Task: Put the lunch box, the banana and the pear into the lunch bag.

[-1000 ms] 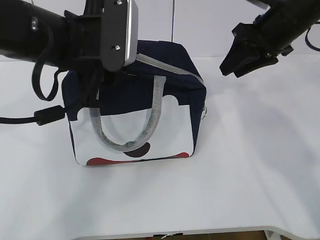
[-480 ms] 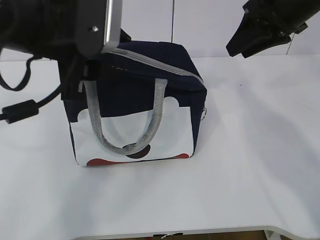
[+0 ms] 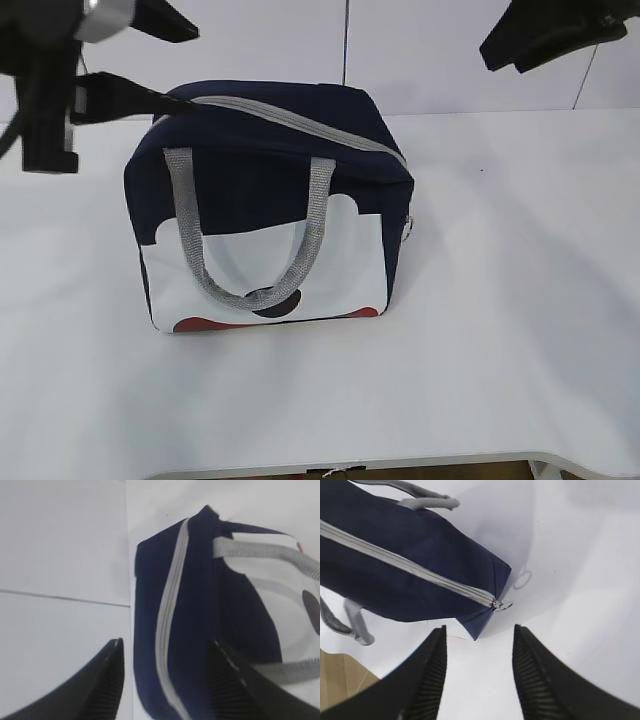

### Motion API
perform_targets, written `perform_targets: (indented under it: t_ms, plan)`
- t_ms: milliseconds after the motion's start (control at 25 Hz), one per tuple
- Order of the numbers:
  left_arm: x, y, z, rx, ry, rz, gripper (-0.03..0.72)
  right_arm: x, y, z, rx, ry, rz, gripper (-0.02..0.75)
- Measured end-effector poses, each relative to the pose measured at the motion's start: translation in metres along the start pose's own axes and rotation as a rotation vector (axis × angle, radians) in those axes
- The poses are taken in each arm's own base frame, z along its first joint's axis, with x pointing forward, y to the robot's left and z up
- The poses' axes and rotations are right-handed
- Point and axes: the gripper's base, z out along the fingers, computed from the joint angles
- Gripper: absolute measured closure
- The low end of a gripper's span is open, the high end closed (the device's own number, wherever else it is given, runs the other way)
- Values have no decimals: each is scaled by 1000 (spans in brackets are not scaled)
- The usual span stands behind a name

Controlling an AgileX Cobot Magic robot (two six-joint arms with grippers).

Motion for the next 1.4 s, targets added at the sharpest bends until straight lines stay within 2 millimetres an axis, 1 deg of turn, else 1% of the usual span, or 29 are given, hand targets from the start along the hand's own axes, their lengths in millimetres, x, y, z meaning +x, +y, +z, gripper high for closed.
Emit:
perform_targets:
  t_ms: [280, 360, 480, 600, 680, 880, 960, 1080, 1280, 1400]
  plan:
    - [15, 15, -44, -102, 48, -150, 305, 2, 20, -33, 19, -66, -34, 370]
    - [18, 15, -55, -116, 66, -204, 305, 3, 25, -41, 26, -83, -35, 370]
    - [19, 11, -69, -89, 109, -265, 306, 6, 32, -55, 47, -105, -44, 370]
    - [24, 1, -79, -20, 193, -341, 307, 16, 40, -65, 58, -110, -50, 370]
    - [29, -5, -84, 13, 268, -427, 307, 26, 45, -68, 58, -104, -48, 370]
    - [42, -15, -98, 15, 474, -652, 307, 48, 55, -76, 66, -89, -45, 370]
    - [45, -17, -105, -4, 529, -738, 307, 56, 59, -80, 68, -91, -47, 370]
    - [44, -20, -119, -48, 548, -836, 307, 68, 69, -86, 89, -85, -78, 370]
    - [39, -27, -148, -130, 530, -999, 308, 91, 92, -93, 186, -26, -212, 370]
    - [35, -33, -170, -177, 503, -1063, 307, 106, 105, -105, 220, -38, -254, 370]
